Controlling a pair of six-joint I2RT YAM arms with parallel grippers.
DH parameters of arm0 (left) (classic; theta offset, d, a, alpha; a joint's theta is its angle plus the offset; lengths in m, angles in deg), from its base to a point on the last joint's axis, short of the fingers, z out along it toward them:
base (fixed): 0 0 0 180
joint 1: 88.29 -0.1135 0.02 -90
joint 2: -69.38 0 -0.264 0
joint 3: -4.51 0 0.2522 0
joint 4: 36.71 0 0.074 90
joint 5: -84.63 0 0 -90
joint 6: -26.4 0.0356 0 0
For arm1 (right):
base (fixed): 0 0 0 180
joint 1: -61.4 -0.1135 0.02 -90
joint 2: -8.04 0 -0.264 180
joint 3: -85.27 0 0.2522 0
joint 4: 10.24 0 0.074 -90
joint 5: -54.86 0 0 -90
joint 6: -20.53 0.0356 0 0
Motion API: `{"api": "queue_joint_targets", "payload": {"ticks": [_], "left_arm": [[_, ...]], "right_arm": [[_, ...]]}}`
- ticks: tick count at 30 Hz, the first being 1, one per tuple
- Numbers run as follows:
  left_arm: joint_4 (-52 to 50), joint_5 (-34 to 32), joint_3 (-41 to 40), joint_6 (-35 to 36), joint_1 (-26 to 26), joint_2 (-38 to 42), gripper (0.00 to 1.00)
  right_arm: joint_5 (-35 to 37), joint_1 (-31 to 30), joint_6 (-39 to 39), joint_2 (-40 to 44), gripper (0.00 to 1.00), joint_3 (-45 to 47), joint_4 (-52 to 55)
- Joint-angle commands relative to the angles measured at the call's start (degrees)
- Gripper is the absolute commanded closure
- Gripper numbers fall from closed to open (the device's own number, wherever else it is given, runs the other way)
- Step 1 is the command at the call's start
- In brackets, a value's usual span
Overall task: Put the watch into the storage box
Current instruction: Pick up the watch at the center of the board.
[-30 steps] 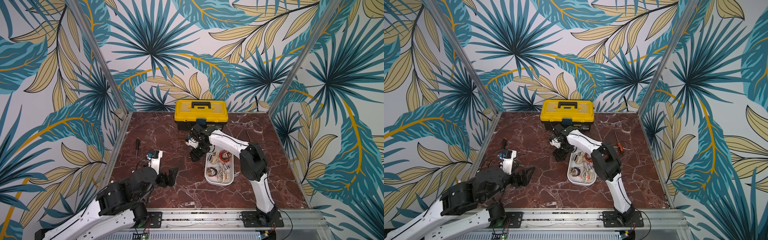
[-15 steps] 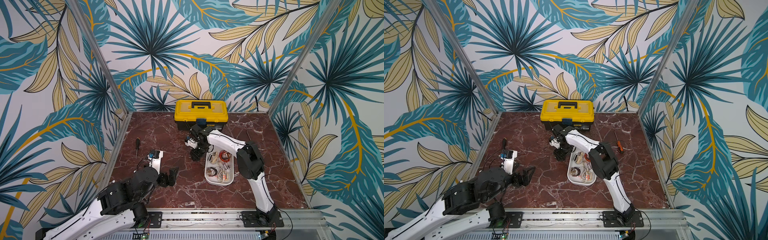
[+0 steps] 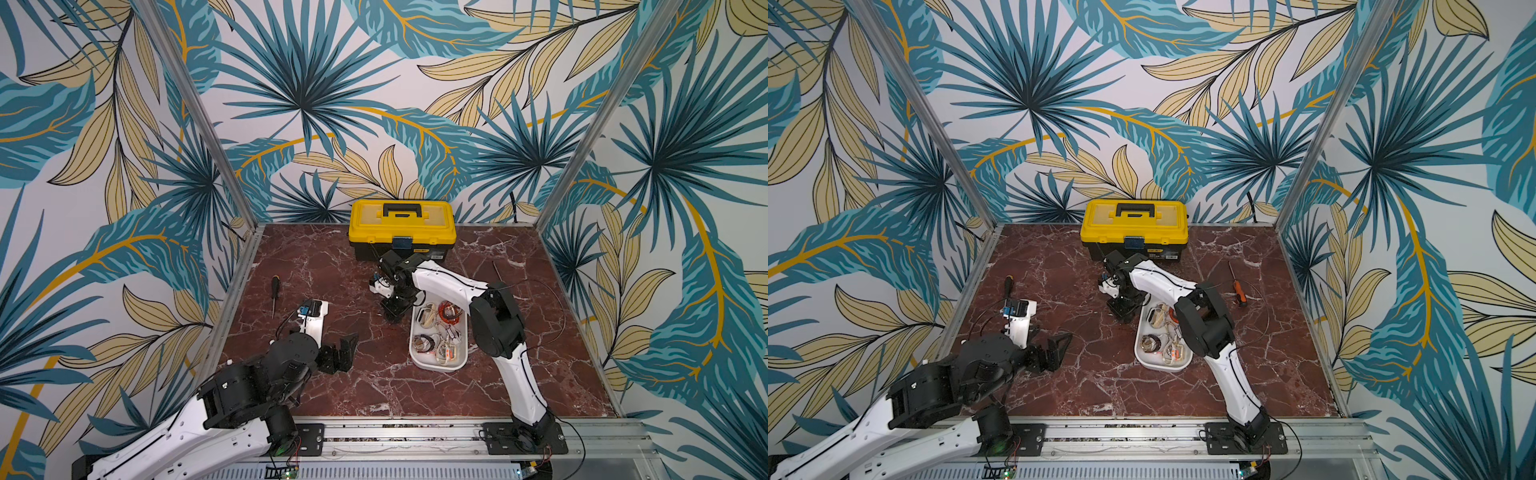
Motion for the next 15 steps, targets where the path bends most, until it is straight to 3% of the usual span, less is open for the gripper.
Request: {"api": "queue_joint_targets", "payload": {"ticks": [1,8,15], "left_arm": [[0.99,-1.01,-1.12,0.65,-0.25,-0.10,0.00],[0.59,-1.06,-1.34,0.61,-0.32,-0.10,0.00],[0.83,-1.65,-1.72,0.63,-0.32,-0.10,0.00]], "right_arm": [[-2.75,0.07,1.83,1.28,0.79,1.60,-1.64],[-4.53,0.07,5.48,4.94,0.83,3.46,-3.89],[-4.21,0.02,15.42,18.52,0.84,12.24,-13.86]]}}
